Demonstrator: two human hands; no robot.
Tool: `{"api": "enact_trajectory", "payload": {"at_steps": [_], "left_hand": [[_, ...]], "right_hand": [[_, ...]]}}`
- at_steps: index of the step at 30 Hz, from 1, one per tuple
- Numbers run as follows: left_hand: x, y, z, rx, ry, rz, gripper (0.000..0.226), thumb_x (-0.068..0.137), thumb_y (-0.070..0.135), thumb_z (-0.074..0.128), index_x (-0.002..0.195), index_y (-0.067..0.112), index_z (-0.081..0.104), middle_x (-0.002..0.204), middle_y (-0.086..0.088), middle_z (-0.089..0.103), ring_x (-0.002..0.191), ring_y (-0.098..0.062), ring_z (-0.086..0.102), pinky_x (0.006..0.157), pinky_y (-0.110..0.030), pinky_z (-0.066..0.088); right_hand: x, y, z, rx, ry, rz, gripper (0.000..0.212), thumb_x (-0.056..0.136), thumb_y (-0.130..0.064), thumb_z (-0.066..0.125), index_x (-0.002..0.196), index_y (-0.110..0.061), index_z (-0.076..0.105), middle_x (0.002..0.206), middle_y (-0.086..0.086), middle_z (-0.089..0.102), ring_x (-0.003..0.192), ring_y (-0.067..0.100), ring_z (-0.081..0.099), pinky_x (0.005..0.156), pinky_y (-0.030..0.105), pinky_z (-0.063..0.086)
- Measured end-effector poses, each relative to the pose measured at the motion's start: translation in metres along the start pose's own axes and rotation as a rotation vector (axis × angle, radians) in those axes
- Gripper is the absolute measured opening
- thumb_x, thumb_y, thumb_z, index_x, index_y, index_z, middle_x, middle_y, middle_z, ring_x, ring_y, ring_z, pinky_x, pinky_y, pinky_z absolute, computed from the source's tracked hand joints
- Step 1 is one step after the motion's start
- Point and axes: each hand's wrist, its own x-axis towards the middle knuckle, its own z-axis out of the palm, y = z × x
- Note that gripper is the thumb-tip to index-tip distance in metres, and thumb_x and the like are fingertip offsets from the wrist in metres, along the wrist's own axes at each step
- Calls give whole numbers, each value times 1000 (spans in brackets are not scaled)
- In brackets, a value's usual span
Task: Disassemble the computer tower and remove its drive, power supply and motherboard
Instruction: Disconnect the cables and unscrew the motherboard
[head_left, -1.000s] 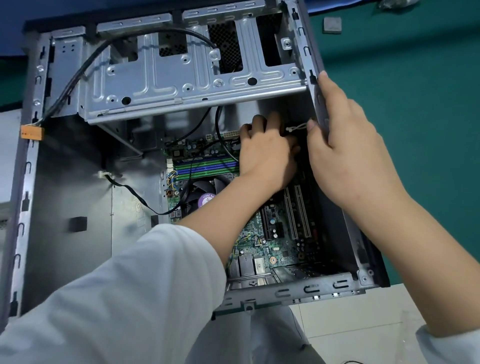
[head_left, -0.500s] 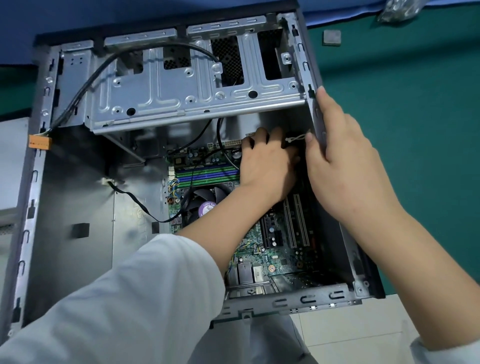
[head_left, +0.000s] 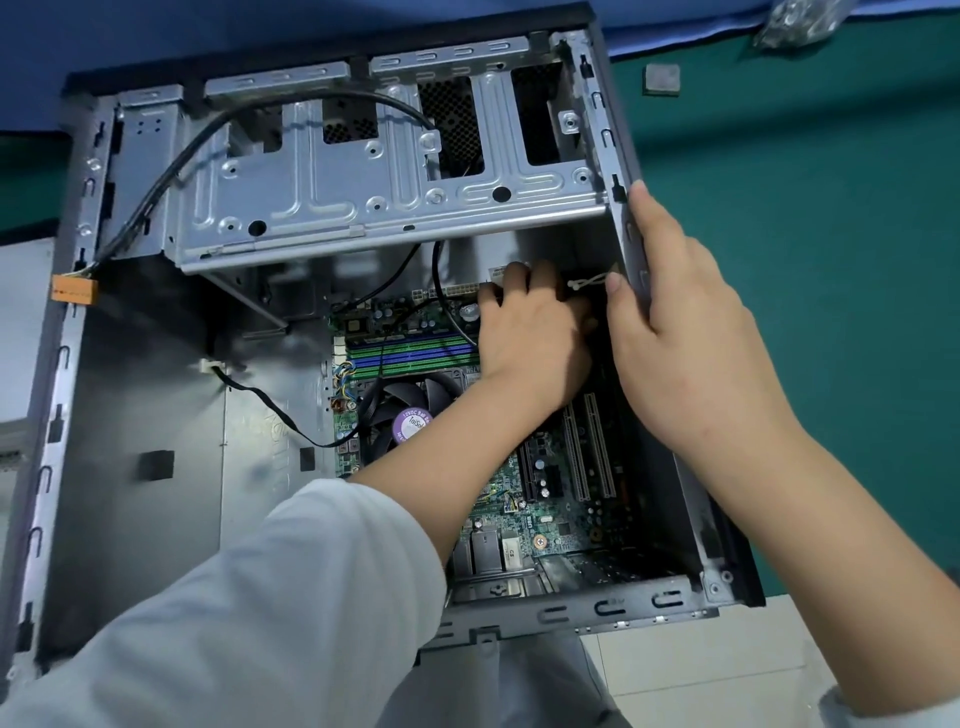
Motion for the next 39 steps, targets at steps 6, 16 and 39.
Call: {"api": "enact_trajectory", "payload": {"at_steps": [6, 16, 39], "left_hand": [[7, 6, -5, -42, -61, -140, 34, 86, 34, 46, 112, 18, 63, 131, -13, 44, 125, -32, 31, 98, -46, 27], [11, 13, -10, -83, -108, -283, 41, 92, 39, 35, 109, 14, 63, 129, -12, 48, 126, -30, 32, 96, -45, 26], [9, 17, -14, -84, -164, -290, 36, 91, 35, 35, 103, 17, 64, 122, -9, 55, 124, -29, 36, 97, -45, 25]], "right_hand": [[0, 1, -1, 17, -2, 4, 58, 99, -25, 39, 150, -33, 13, 140, 5, 41, 115, 35, 48, 88, 40, 37], [-1, 2, -1, 14, 1, 4, 57, 99, -26, 39, 150, -33, 13, 141, 4, 41, 116, 35, 48, 88, 41, 38], [-1, 0, 0, -5, -1, 2, 57, 100, -27, 39, 150, -33, 13, 143, 3, 40, 118, 37, 48, 90, 43, 38]]}}
